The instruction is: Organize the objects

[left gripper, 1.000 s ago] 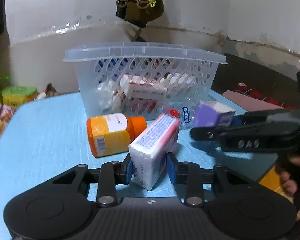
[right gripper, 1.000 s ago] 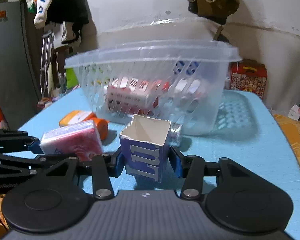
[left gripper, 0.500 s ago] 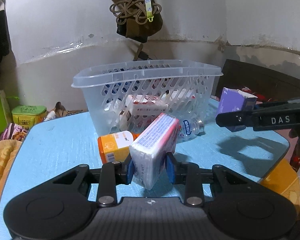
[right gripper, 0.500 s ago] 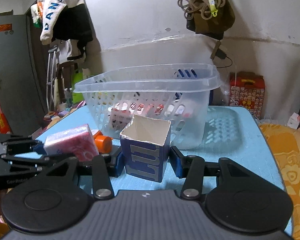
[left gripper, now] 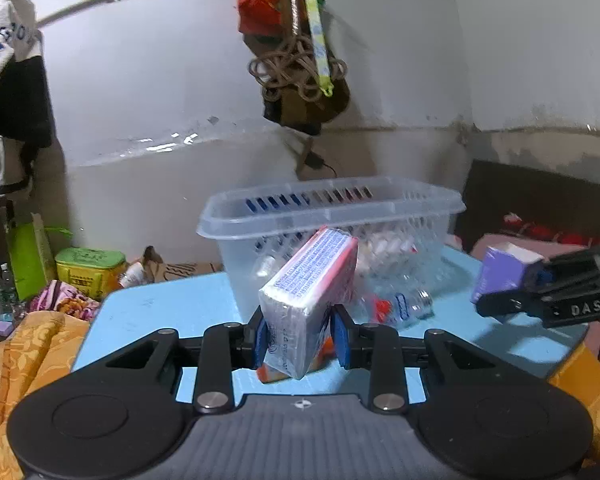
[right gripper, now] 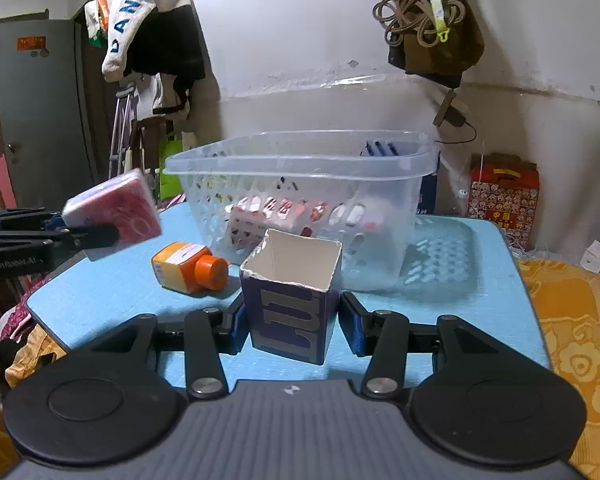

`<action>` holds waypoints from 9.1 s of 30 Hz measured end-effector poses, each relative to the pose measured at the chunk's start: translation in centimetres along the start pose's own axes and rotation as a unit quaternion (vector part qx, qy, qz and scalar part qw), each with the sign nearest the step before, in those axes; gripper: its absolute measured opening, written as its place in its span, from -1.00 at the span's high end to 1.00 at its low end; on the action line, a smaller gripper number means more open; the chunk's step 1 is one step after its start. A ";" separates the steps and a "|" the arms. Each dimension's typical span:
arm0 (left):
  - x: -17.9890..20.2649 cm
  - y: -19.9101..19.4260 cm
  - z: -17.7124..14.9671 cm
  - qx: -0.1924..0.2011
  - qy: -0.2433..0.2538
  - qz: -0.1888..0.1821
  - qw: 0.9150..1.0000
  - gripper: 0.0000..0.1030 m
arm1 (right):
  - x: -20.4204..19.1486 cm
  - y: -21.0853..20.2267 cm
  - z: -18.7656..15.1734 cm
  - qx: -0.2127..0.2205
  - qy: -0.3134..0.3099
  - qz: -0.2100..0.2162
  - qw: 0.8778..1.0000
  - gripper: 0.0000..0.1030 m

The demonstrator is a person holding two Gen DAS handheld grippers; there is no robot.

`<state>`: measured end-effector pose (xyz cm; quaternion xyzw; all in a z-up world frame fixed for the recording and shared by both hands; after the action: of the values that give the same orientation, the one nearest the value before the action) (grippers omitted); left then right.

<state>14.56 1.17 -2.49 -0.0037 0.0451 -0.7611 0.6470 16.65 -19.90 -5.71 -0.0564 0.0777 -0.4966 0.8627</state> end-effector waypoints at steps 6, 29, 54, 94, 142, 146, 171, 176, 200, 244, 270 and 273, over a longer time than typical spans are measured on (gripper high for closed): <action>-0.7 -0.6 0.7 0.020 0.004 0.007 1.000 0.29 | 1.6 -1.2 0.5 0.018 0.015 -0.001 1.000 0.02; -2.0 -1.3 2.6 0.041 -0.013 0.010 0.999 0.29 | -1.1 -1.7 5.9 0.084 -0.014 -0.001 0.996 0.04; -1.4 9.9 7.6 -0.011 0.020 0.090 0.996 -0.98 | -0.4 3.9 9.1 0.129 -0.020 -0.092 0.987 -1.00; -3.4 8.5 -5.7 -0.156 -0.043 0.108 0.981 -0.72 | 0.8 8.2 -2.7 -0.063 0.140 -0.111 0.982 -1.00; 0.0 1.7 1.3 -0.041 -0.013 0.063 0.997 -0.72 | 2.6 -3.3 2.9 0.072 0.027 -0.052 0.996 -0.67; -0.1 2.0 1.5 -0.040 -0.015 0.064 0.997 -0.72 | 3.4 -3.1 3.2 0.083 0.037 -0.054 0.994 -0.67; -2.2 15.9 10.6 -0.048 -0.092 0.062 0.993 -0.73 | 5.3 11.5 11.4 0.047 -0.004 -0.046 0.998 -0.74; -3.0 17.2 9.1 -0.060 -0.061 0.114 0.990 -0.99 | 4.8 11.5 11.2 0.050 -0.026 -0.064 0.996 -1.00; -1.3 6.7 7.7 -0.036 -0.048 0.095 0.994 -1.00 | 0.3 3.9 9.1 0.065 -0.048 -0.106 0.991 -1.00; 0.0 7.2 5.1 -0.069 -0.037 0.072 0.994 -1.00 | 2.0 3.8 7.2 0.044 -0.018 -0.133 0.990 -1.00; 0.0 7.2 4.8 -0.073 -0.043 0.067 0.994 -1.00 | 2.2 4.0 6.7 0.039 -0.020 -0.134 0.990 -1.00; 0.0 7.1 4.7 -0.072 -0.043 0.068 0.994 -1.00 | 2.2 4.0 6.7 0.039 -0.019 -0.134 0.990 -1.00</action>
<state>21.90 -0.26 1.67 -0.0795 0.0719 -0.7094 0.6966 22.41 -19.72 0.04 -0.0419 0.0340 -0.6094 0.7911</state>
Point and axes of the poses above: each gripper's, at about its wrist camera, not at the fingertips, and y roughly the way its jaws point, x to its right, z to its top, the point moved 7 cm from there along y, roughly the way its jaws point, and after that the axes turned 15 degrees about x, right-handed, at the moved point
